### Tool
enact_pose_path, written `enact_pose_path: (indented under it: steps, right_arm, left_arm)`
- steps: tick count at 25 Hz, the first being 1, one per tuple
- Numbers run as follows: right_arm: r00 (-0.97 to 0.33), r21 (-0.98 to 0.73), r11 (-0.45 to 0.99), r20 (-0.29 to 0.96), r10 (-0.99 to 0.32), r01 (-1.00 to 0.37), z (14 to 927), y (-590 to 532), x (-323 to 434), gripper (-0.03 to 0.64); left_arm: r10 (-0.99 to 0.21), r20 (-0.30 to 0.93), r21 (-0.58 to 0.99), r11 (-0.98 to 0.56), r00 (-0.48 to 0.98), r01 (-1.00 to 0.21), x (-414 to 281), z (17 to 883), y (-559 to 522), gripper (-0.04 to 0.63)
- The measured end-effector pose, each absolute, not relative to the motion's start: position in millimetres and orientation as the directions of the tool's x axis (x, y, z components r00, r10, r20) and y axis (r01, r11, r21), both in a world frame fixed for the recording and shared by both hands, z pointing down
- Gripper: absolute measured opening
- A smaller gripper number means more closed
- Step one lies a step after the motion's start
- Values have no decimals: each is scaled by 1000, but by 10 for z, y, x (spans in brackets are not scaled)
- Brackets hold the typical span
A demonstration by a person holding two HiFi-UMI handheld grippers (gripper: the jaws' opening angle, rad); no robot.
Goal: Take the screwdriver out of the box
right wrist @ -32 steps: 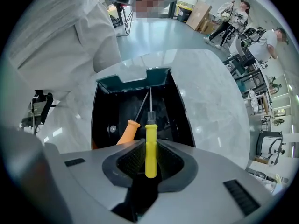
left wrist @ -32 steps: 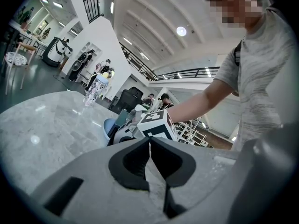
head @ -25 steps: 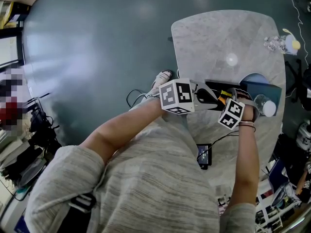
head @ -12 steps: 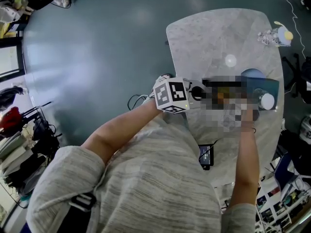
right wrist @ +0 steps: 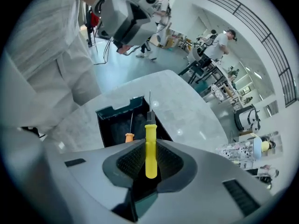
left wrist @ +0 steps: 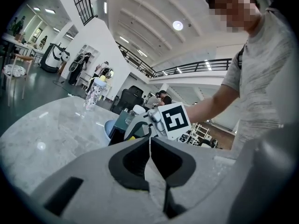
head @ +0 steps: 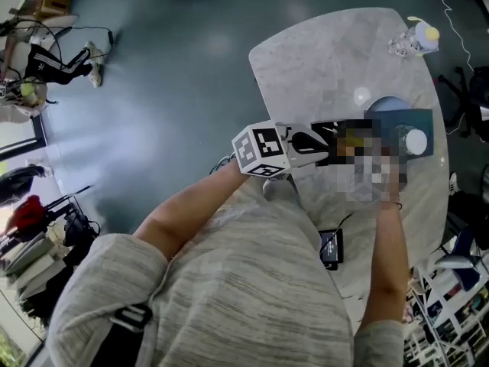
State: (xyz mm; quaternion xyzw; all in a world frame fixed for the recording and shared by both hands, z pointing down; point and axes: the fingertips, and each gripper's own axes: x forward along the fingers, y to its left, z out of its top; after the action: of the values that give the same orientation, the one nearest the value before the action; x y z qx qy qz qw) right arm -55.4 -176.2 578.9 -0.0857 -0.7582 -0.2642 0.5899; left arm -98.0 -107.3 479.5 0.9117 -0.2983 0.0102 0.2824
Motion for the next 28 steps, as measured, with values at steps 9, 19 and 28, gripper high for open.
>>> enact_pose_path:
  steps: [9, 19, 28]
  right_arm:
    - [-467, 310, 945, 854, -229, 103, 5324, -1807, -546, 66]
    - [-582, 215, 938, 740, -337, -271, 5007, -1770, -327, 66]
    - [-614, 107, 849, 644, -456, -518, 4791, -1706, 78, 66]
  left_arm:
    - [-517, 223, 459, -692, 826, -557, -882, 4737, -1154, 23]
    - [-416, 287, 402, -766, 863, -502, -588, 4823, -1248, 23]
    - [-370, 390, 355, -785, 843, -508, -364, 4994, -1379, 23]
